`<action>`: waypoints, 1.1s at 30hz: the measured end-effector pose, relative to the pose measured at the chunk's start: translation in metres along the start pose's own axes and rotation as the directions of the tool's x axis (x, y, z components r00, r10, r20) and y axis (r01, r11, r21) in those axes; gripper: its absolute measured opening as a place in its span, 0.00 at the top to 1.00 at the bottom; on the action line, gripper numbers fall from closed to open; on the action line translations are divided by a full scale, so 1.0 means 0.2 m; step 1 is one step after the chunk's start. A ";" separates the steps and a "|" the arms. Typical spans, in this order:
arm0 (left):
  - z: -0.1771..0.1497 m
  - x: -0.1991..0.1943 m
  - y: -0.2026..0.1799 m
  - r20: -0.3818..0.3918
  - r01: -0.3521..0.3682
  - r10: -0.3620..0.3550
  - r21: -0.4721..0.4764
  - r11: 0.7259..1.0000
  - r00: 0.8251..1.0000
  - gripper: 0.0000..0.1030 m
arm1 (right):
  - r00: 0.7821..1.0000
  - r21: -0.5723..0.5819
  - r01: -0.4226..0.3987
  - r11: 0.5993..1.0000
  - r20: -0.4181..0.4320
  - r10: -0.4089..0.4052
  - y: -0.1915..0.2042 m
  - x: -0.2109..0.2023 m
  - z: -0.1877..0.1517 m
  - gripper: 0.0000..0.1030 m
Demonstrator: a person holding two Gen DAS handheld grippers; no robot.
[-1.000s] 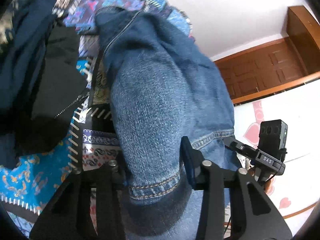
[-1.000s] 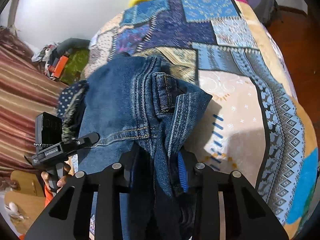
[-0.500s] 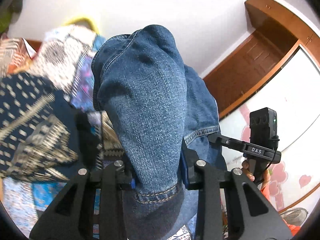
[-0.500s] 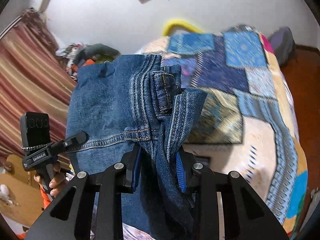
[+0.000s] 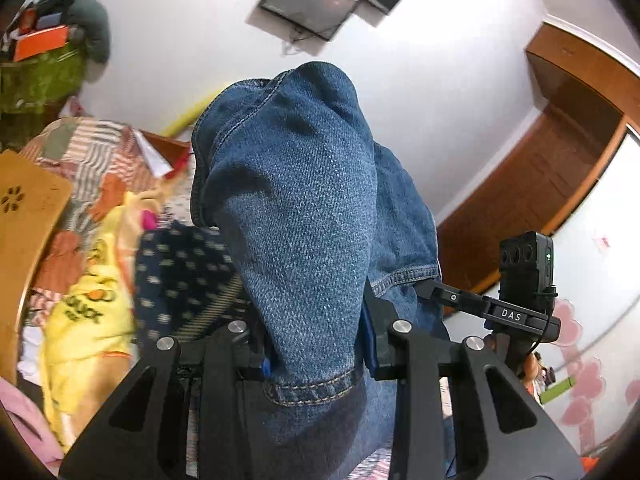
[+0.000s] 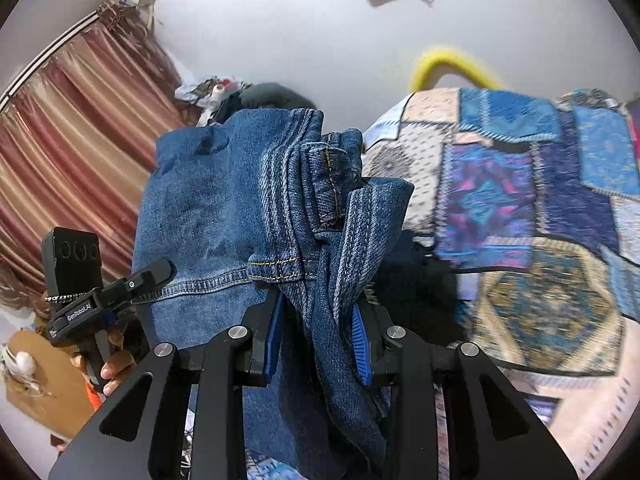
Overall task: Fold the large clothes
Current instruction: 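Carry the folded jacket with both grippers onto the patterned clothes stack and release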
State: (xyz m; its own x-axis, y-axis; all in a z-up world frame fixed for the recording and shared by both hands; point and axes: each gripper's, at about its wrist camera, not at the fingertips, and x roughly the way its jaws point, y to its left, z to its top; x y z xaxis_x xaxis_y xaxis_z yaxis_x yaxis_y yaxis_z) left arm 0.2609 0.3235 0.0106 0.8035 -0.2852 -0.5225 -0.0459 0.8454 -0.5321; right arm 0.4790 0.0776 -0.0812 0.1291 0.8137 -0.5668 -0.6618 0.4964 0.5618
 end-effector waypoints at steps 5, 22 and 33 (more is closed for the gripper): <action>0.04 0.18 0.31 -0.047 -0.029 0.025 -0.091 0.995 0.999 0.69 | 0.997 -0.016 0.067 0.998 -0.047 -0.067 -0.02 0.32 0.02 0.73; -0.08 0.56 0.59 -0.174 -0.259 0.247 -0.051 0.964 0.953 0.49 | 0.938 -0.071 0.304 0.950 -0.153 -0.311 -0.13 0.59 -0.05 0.59; -0.10 0.15 0.21 -0.045 -0.265 0.266 0.019 0.964 0.963 0.49 | 0.960 -0.107 0.278 0.955 0.025 -0.277 0.21 0.11 -0.03 0.58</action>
State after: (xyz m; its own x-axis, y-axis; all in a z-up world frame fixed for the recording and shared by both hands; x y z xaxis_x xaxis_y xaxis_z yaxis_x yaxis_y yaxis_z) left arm 0.2713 0.3411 -0.0402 0.7349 -0.0704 -0.6746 -0.2459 0.8993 -0.3617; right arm 0.4493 0.1150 -0.0733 0.3256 0.6513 -0.6854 -0.6746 0.6679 0.3142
